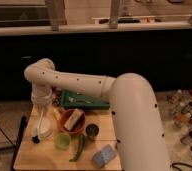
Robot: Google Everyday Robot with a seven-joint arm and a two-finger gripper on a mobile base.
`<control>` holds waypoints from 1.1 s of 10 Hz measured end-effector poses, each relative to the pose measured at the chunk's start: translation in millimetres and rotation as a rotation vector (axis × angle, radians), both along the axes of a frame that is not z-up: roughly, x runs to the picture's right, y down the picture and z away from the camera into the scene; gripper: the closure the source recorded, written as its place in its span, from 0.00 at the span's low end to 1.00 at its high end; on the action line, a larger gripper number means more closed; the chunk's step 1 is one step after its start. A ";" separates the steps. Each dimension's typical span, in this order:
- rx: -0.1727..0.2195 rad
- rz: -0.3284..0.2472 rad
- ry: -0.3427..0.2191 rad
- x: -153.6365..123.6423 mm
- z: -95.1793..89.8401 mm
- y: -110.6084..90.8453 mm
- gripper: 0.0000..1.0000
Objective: Place brush in paper cup
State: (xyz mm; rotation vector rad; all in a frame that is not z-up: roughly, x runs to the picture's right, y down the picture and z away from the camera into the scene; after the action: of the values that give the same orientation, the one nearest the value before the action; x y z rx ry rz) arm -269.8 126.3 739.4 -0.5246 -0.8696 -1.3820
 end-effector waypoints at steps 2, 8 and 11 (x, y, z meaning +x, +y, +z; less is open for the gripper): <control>-0.018 -0.011 -0.009 -5.0 -0.5 5.1 1.00; -0.058 -0.009 -0.007 -6.7 1.7 14.2 1.00; -0.059 0.000 -0.003 -6.4 3.4 12.3 1.00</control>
State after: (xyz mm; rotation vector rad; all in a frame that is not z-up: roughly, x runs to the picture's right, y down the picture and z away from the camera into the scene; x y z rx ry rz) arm -276.1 138.6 742.8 -0.5676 -0.9148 -1.3604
